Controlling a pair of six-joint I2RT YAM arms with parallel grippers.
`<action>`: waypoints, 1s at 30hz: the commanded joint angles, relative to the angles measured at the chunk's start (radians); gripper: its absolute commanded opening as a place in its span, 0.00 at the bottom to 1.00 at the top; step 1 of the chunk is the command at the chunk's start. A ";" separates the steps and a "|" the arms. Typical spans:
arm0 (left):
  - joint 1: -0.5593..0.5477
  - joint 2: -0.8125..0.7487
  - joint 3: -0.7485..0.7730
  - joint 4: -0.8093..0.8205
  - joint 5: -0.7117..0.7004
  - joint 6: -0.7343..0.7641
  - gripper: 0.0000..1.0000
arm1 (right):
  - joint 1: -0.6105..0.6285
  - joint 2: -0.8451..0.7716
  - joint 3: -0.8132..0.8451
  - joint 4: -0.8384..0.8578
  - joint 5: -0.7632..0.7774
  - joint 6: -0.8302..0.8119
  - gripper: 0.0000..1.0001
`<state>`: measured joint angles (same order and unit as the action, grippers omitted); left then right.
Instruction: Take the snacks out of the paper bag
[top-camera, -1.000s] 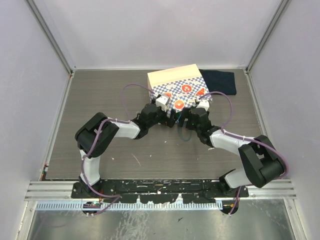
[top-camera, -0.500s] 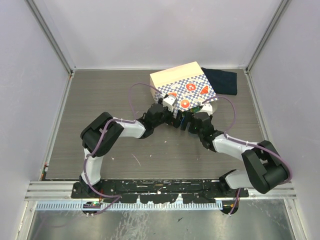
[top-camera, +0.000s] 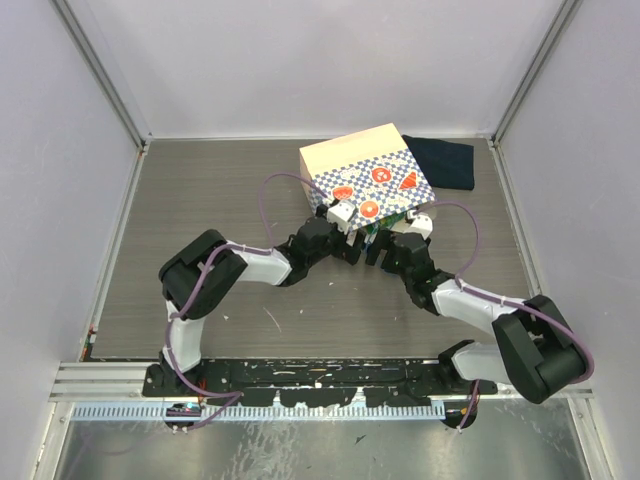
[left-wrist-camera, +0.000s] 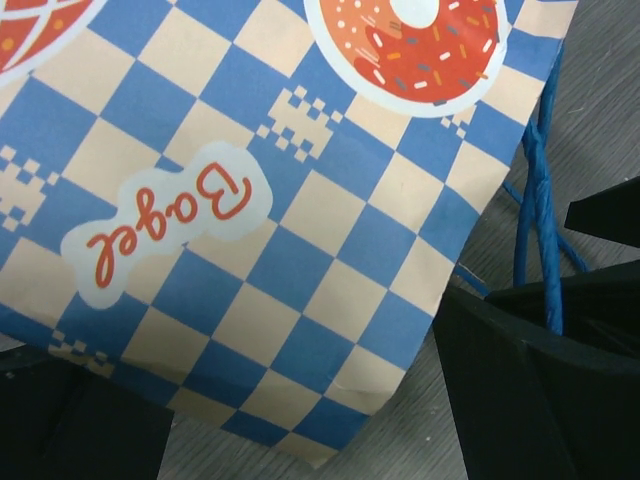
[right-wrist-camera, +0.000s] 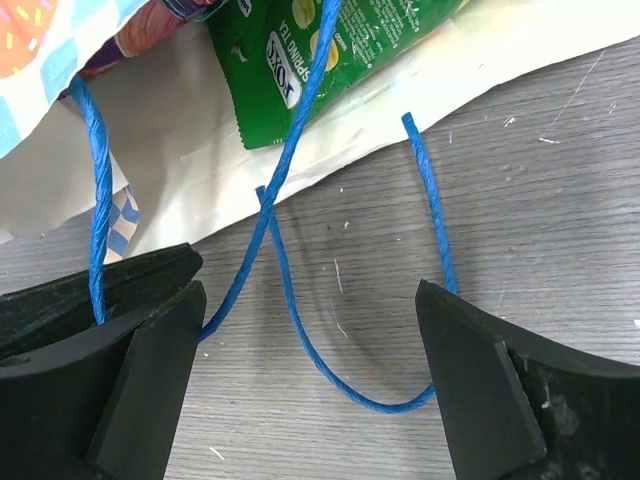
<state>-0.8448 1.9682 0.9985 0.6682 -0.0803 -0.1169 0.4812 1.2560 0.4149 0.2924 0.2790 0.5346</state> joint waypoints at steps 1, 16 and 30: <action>-0.003 0.033 0.072 0.023 0.070 -0.023 0.98 | -0.005 -0.028 -0.001 0.041 0.000 0.018 0.92; -0.002 -0.183 0.022 -0.031 0.026 0.044 0.98 | -0.181 -0.438 -0.251 0.070 -0.273 0.208 0.84; -0.003 -0.423 -0.106 -0.151 -0.002 0.072 0.98 | -0.374 -0.375 -0.226 0.000 -0.472 0.342 0.87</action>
<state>-0.8433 1.6215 0.9524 0.4713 -0.0669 -0.0612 0.1131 0.8444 0.1715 0.2531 -0.1406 0.8284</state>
